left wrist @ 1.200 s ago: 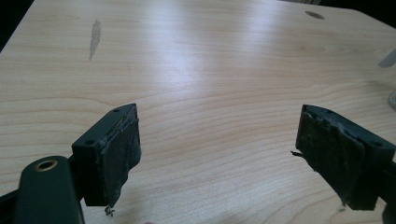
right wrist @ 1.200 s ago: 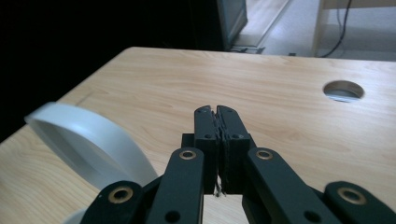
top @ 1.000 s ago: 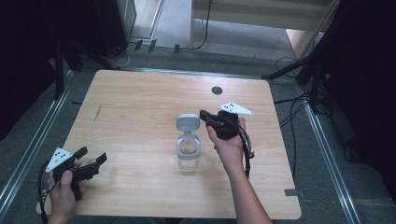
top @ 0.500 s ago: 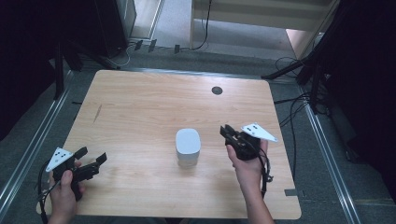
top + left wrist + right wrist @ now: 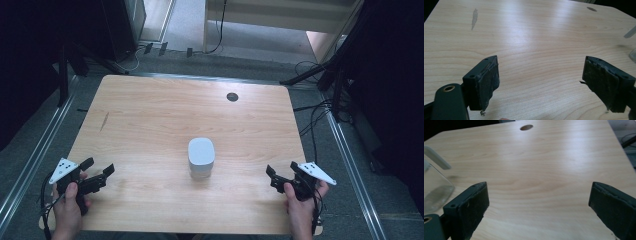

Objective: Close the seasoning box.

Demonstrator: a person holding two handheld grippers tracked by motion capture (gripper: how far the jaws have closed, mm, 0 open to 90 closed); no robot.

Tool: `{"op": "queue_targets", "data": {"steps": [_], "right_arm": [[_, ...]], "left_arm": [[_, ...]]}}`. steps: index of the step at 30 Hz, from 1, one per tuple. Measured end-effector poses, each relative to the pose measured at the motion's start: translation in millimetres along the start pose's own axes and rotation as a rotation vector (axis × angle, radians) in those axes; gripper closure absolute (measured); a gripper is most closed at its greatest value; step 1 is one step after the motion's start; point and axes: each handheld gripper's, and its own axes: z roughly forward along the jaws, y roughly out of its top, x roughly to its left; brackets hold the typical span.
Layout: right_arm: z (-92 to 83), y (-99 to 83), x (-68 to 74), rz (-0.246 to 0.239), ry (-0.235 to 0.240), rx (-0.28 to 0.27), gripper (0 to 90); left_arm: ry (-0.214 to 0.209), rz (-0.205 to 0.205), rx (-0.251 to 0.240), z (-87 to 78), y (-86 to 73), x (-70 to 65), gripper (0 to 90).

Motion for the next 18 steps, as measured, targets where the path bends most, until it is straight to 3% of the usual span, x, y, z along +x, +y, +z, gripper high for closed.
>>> {"op": "queue_targets", "data": {"steps": [2,5,11,13,18], "right_arm": [[-3.4,-3.7,-4.7,0.001,-0.006,0.002,2.9],[-16.2,-12.9,-23.0,0.027,-0.023,0.008,4.8],[-31.1,-24.2,-41.2,0.020,-0.045,0.025,7.4],[-36.6,-31.0,-52.0,0.031,-0.066,0.034,12.8],[-39.6,-39.3,-58.0,0.055,-0.063,0.022,13.3]], "left_arm": [[0.000,0.000,0.000,0.1,0.0,-0.1,13.9],[-0.001,0.000,0.000,0.2,0.0,-0.1,13.9],[-0.003,0.000,0.001,0.2,0.0,-0.1,14.1],[-0.002,0.002,0.003,0.6,0.0,-0.4,14.2],[-0.006,-0.001,0.011,0.9,0.4,0.1,14.2]]}}
